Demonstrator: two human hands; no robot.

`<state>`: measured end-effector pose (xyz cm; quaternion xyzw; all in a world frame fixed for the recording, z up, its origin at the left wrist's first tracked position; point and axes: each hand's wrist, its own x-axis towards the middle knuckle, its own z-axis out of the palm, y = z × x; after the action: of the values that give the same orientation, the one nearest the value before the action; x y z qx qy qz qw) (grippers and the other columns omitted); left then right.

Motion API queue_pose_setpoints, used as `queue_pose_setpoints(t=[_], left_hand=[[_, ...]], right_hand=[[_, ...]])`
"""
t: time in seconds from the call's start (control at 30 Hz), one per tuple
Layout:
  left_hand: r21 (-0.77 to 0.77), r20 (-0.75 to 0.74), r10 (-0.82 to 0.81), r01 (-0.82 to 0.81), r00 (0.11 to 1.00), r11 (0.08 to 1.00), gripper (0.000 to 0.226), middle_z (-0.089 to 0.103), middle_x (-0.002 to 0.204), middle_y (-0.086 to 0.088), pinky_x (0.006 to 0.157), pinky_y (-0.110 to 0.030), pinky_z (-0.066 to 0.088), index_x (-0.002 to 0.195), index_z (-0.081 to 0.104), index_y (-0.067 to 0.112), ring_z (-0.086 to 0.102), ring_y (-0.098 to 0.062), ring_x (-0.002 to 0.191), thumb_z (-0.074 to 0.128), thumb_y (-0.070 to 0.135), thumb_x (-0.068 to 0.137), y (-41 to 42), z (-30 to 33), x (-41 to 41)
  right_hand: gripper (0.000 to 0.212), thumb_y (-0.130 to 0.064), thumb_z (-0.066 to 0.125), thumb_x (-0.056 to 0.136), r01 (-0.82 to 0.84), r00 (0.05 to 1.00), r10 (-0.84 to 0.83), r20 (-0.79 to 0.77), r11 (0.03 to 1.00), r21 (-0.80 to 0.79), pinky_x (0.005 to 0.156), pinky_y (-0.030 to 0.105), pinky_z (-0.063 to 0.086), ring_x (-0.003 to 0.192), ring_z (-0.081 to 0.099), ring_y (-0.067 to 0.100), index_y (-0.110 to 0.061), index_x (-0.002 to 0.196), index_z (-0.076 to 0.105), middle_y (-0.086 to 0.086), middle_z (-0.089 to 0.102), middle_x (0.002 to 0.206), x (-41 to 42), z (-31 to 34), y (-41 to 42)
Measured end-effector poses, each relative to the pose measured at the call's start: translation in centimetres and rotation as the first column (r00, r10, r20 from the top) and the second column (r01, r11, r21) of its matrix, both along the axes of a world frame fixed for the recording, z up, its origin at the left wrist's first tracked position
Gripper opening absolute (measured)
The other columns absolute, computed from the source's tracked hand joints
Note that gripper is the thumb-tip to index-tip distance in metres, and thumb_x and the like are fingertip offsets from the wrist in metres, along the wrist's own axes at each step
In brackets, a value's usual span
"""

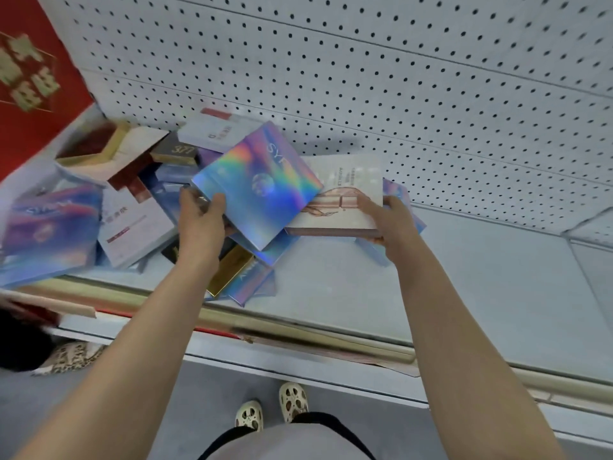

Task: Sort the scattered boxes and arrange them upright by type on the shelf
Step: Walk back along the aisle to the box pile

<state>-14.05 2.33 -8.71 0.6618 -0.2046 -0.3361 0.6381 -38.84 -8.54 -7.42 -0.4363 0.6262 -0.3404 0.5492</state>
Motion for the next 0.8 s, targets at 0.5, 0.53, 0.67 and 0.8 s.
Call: queue_pose_setpoints(t=[0.5,0.53,0.67,0.8], left_hand=[[-0.26,-0.257,-0.279,0.212,0.925,0.942,0.045,0.061,0.12,0.0,0.072,-0.036,0.06,0.124,0.039,0.027,0.069,-0.02,0.099,0.059,0.002,0.092,1.6,0.5,-3.9],[-0.268,-0.278,-0.298,0.224,0.913,0.937,0.04,0.063,0.116,0.001,0.074,-0.039,0.06,0.123,0.039,0.027,0.07,-0.018,0.094,0.056,0.004,0.094,1.6,0.4,-4.3],[-0.279,-0.391,-0.373,0.278,0.842,0.919,0.027,0.066,0.115,-0.003,0.084,-0.048,0.055,0.109,0.046,0.029,0.07,-0.023,0.094,0.056,0.009,0.095,1.7,-0.4,-5.8],[-0.199,-0.458,-0.374,0.317,0.806,0.927,0.03,0.064,0.107,-0.01,0.064,-0.034,0.059,0.111,0.044,0.017,0.07,-0.016,0.074,0.057,0.0,0.09,1.8,-1.2,-7.3]], right_hand=[[0.023,-0.015,0.074,0.085,0.101,0.994,-0.109,-0.029,0.975,-0.2,0.07,0.026,0.053,0.081,0.066,0.017,-0.01,0.107,0.069,0.005,0.071,0.097,-7.9,2.6,3.3],[0.022,-0.016,0.075,0.085,0.121,0.991,-0.13,-0.031,0.97,-0.212,0.071,0.026,0.053,0.081,0.066,0.015,-0.012,0.105,0.069,0.002,0.071,0.097,-8.4,2.7,3.9],[0.026,-0.022,0.082,0.078,0.232,0.972,-0.234,0.024,0.937,-0.262,0.076,0.034,0.055,0.085,0.068,0.018,-0.016,0.1,0.07,0.005,0.072,0.099,-10.2,2.9,6.0],[0.031,-0.023,0.085,0.076,0.334,0.941,-0.332,0.062,0.89,-0.309,0.072,0.033,0.059,0.084,0.072,0.02,-0.01,0.1,0.069,0.006,0.075,0.096,-11.1,2.4,8.1]])
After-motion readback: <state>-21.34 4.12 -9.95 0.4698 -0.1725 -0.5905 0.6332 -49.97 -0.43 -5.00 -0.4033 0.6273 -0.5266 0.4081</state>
